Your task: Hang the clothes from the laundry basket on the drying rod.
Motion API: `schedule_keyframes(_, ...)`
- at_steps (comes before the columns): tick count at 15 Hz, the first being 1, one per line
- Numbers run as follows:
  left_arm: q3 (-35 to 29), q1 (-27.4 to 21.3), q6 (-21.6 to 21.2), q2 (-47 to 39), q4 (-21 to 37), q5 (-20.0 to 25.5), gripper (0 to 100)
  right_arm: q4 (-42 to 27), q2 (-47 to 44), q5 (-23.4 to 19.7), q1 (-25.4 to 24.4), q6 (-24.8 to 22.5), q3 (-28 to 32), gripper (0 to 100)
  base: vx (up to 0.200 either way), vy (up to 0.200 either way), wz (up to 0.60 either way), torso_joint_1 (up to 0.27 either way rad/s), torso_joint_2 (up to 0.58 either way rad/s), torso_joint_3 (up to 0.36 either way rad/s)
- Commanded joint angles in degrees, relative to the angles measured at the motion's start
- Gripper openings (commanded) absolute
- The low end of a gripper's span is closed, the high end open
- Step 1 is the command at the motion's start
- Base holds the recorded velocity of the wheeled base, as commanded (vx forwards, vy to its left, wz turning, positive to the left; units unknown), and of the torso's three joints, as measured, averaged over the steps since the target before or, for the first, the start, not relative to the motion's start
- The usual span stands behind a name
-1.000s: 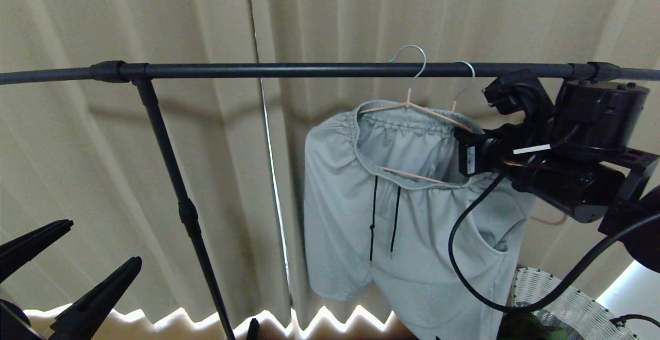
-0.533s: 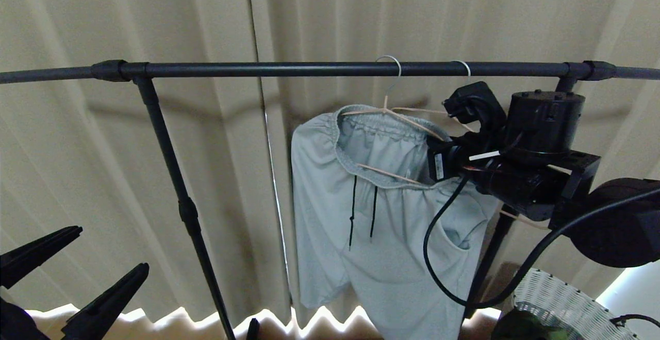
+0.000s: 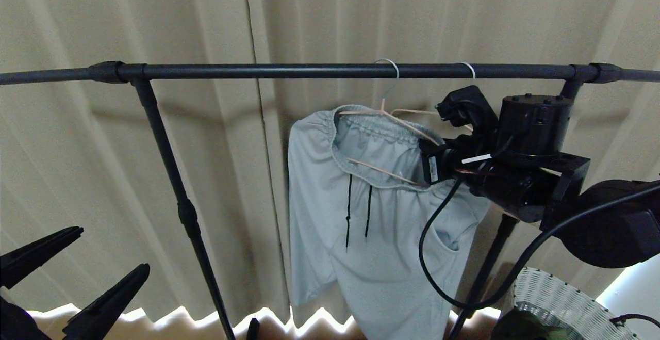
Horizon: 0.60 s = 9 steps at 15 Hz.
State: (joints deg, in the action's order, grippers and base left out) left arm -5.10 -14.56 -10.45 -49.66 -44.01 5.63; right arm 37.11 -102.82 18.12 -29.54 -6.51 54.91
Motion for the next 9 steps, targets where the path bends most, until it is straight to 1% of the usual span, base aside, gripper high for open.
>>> schedule_keyframes(1, 0.0, 0.0, 0.0, -0.1, 0.0, 0.0, 100, 0.2, 0.3, -0.1, -0.3, 0.1, -0.2, 100, 0.0, 0.0, 0.0, 0.0, 0.0, 0.0)
schedule_keyframes(3, 0.0, 0.0, 0.0, 0.0, 0.0, 0.0, 100, 1.5, 1.0, -0.1, -1.6, 2.3, -0.9, 100, 0.0, 0.0, 0.0, 0.0, 0.0, 0.0)
schedule_keyframes(5, -0.3, 0.0, 0.0, 0.1, 0.0, 0.0, 100, 3.7, 2.4, -0.4, -1.8, 4.8, -3.1, 100, 0.0, 0.0, 0.0, 0.0, 0.0, 0.0)
schedule_keyframes(7, -0.3, 0.1, 0.0, 0.1, 0.0, 0.0, 100, 5.3, 2.9, -2.2, -1.8, 5.1, -4.7, 100, 0.0, 0.0, 0.0, 0.0, 0.0, 0.0)
schedule_keyframes(8, -0.3, 0.1, 0.0, 0.1, -0.1, 0.0, 100, 7.5, 3.6, -3.8, -1.8, 4.9, -6.6, 100, 0.0, 0.0, 0.0, 0.0, 0.0, 0.0)
schedule_keyframes(9, -0.3, 0.1, 0.0, 0.2, -0.1, 0.0, 100, 8.3, 3.8, -4.3, -1.8, 4.9, -7.5, 100, 0.0, 0.0, 0.0, 0.0, 0.0, 0.0)
